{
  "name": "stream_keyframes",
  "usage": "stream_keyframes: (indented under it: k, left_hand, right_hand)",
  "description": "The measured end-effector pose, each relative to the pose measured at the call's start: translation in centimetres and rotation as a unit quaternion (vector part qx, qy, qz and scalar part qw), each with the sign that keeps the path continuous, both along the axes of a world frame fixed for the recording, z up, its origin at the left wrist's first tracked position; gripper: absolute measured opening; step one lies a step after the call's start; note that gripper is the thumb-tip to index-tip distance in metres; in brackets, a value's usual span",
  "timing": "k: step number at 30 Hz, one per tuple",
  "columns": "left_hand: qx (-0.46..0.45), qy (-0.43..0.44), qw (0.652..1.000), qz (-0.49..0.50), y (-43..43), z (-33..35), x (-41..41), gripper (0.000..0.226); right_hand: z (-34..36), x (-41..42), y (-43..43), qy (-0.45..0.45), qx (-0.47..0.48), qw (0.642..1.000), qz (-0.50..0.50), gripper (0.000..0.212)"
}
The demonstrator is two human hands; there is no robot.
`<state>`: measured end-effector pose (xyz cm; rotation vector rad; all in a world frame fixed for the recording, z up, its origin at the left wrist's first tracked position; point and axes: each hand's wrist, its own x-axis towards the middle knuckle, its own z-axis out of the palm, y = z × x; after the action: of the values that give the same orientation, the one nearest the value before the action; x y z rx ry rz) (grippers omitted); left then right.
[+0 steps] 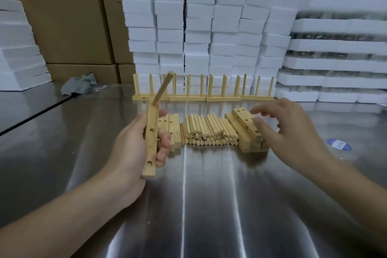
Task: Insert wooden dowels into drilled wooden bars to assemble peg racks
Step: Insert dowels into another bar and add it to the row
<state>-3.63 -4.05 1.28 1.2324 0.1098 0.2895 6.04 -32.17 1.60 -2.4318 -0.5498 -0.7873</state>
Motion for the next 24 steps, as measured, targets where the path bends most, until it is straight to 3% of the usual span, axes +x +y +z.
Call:
stream_keyframes:
  k: [3, 6, 13, 19, 24]
  left_hand:
    - [-0.001, 0.025, 1.0, -0.01, -0.3, -0.2, 0.3, 0.046]
    - [-0.008, 0.036, 0.999, -0.037, -0.7, -0.5, 0.5, 0.045]
    - [-0.014, 0.037, 0.998, -0.054, -0.7, -1.0, 1.0, 0.048]
    - [0.003, 0.031, 0.998, -0.058, -0.8, -1.2, 1.4, 0.048]
    - [0.005, 0.034, 0.998, -0.061, -0.8, -1.2, 1.4, 0.047]
  right_hand:
    - [-1.3, 0.8, 0.1, 0.006, -0.102, 0.995, -0.015, 0.037]
    - [-1.6, 1.1, 1.1, -0.02, -0.155, 0.988, -0.007, 0.041]
    - [-3.0, 1.0, 3.3, -0.044, -0.193, 0.98, 0.021, 0.044]
    - [-3.1, 1.0, 4.5, -0.044, -0.215, 0.975, -0.019, 0.049]
    - [-3.1, 0.9, 4.5, -0.059, -0.191, 0.98, -0.016, 0.036]
